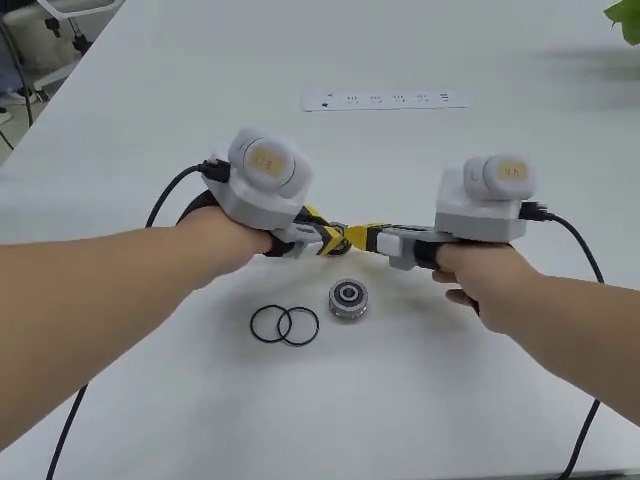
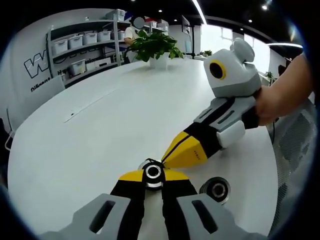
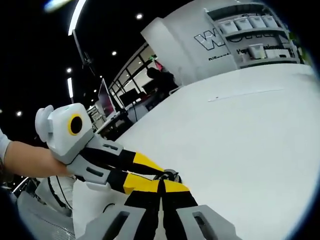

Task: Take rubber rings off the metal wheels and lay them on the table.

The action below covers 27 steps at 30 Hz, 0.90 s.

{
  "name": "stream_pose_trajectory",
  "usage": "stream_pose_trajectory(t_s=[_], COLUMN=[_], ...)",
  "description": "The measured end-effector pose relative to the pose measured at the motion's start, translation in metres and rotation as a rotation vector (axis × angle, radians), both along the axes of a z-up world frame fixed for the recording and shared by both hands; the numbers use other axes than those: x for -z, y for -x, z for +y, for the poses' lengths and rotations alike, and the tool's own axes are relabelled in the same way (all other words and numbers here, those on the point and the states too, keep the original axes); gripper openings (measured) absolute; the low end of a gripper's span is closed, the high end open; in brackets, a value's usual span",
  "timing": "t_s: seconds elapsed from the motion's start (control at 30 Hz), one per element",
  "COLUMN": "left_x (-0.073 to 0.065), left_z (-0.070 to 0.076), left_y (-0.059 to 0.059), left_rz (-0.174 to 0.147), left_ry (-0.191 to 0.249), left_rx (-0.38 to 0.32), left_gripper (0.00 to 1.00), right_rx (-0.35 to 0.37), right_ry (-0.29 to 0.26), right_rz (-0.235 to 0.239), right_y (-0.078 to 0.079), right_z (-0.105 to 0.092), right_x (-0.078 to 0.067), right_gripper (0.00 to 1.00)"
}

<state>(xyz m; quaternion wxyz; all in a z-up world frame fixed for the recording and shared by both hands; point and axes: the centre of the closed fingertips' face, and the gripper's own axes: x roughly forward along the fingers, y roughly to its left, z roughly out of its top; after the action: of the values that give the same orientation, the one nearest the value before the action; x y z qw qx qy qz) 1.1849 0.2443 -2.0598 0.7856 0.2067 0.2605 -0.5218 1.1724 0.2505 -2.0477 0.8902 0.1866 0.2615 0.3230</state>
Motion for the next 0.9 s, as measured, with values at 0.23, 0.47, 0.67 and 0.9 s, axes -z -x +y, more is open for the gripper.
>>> stream_pose_trajectory(t_s=[0.23,0.47,0.67,0.9], left_x=[-0.0005,-0.0007,-0.001,-0.0062], left_z=[0.001,0.0014,0.001,0.0025], left_y=[0.0005,0.0008,0.001,0.0047], left_rz=[0.0,-0.001,-0.008,-0.03], left_ry=[0.002,0.004,-0.019,-0.049], left_rx=[-0.003,-0.007,0.01,0.042], left_gripper=[0.06,0.07,0.07,0.07], right_rx=[-0.02,-0.024,-0.017,-0.021], right_ry=[-0.012,-0.046,0.016,0.029], right_rz=[-0.01,-0.014,-0.042,-0.049], right_y=[0.0032,0.0054,0.0022,0.0017], right_z=[0.0007,0.001,0.0013,-0.0005], right_x=[-0.0035,-0.0084,-0.0065,-0.0075], right_gripper=[0.0,0.0,0.0,0.0])
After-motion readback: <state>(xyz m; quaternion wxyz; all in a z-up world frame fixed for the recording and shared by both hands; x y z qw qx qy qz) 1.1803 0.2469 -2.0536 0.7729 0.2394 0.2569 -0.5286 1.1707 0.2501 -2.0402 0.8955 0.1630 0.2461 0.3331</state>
